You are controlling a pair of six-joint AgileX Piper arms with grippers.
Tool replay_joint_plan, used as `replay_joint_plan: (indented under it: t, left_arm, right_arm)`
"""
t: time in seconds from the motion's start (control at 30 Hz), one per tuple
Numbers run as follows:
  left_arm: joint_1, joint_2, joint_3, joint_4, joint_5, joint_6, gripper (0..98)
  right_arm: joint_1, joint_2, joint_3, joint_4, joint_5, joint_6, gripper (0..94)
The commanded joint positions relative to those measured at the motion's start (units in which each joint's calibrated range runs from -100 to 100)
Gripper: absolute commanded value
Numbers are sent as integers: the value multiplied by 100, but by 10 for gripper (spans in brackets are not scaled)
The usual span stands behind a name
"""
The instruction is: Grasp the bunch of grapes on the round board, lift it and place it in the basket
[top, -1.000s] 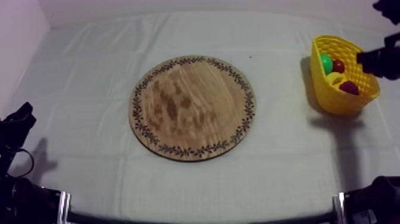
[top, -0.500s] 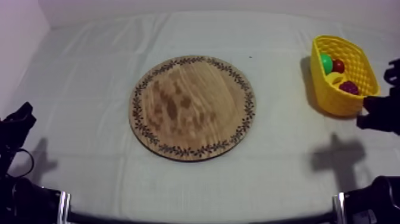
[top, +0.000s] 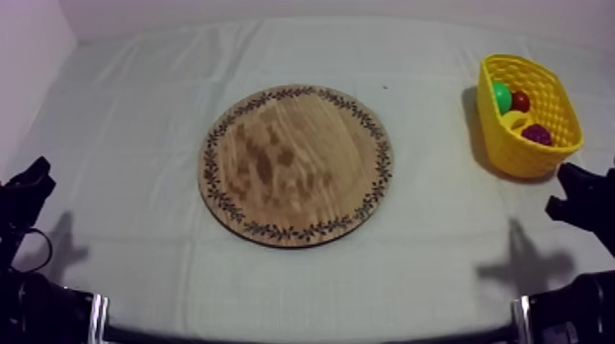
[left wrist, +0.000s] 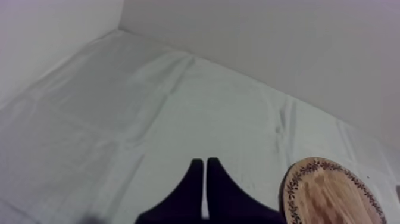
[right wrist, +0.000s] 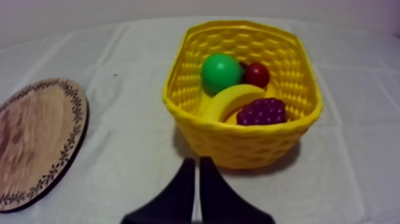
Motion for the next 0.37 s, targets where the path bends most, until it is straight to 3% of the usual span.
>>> replay_joint_plan:
  t: [0.0,0.13,0.33]
  left_arm:
    - [2,2,-4,1,-1,0,0]
    - [2,2,-4,1,-1,0,0]
    - [2,2,-4,1,-1,0,0]
  right_arm:
    - [-4,-57,71,109,-205,270,5]
    - [-15,-84,133,164,-302,649,5]
    - [-14,-91,154,179,-328,598,5]
